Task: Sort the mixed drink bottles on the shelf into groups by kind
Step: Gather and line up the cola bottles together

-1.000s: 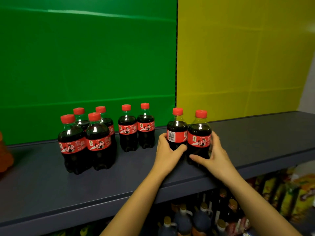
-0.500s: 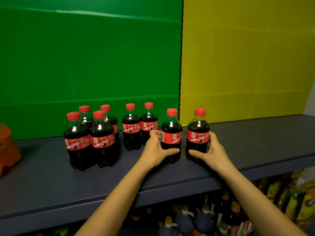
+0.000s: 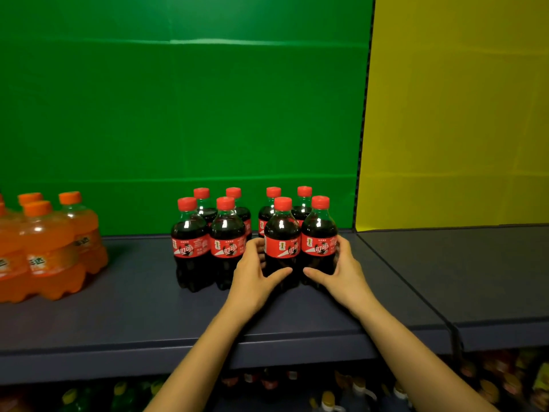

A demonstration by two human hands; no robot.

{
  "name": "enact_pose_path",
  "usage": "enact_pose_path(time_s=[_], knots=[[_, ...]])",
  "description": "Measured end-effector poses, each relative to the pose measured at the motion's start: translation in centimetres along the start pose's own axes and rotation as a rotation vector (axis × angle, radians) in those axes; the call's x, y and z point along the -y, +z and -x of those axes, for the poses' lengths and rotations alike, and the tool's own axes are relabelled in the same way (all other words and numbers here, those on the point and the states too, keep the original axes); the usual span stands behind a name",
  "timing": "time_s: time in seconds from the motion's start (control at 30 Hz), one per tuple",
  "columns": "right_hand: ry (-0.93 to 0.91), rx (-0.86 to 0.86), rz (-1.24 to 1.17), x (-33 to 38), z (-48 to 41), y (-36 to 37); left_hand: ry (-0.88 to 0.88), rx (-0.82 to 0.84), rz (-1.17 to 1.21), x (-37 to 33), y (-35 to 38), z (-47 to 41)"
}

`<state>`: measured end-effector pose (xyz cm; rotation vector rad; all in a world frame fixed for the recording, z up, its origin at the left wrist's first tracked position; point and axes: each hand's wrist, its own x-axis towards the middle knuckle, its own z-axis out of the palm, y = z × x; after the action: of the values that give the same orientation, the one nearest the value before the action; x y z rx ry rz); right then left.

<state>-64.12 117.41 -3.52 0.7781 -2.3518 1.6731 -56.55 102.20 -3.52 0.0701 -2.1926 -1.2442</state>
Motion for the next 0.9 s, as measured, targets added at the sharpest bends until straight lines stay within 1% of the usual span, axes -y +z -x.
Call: enact_pose_path(time_s=[0.13, 0.37, 0.5, 0.67, 0.9], knots=[[-0.008, 0.002, -0.005, -0.1, -0.2, 0.6, 0.018, -0.053, -0.07, 0.1, 0.0, 0.5], [-0.025, 0.003, -0.03, -0.3, -0.3, 1.3, 0.102, -0.146, -0.258, -0.2, 0.2, 1.2], [-0.037, 0.017, -0.028, -0.3, -0.4, 1.3, 0.069, -0.137, -0.329, 0.1, 0.2, 1.1], [-0.051, 0.038, -0.021, -0.3, -0.4, 1.4, 0.051, -0.139, -0.341, 0.1, 0.2, 1.1], [-0.057, 0.06, -0.03, -0.1, -0.3, 1.4, 0.077, -0.165, -0.3, -0.4, 0.5, 1.5]])
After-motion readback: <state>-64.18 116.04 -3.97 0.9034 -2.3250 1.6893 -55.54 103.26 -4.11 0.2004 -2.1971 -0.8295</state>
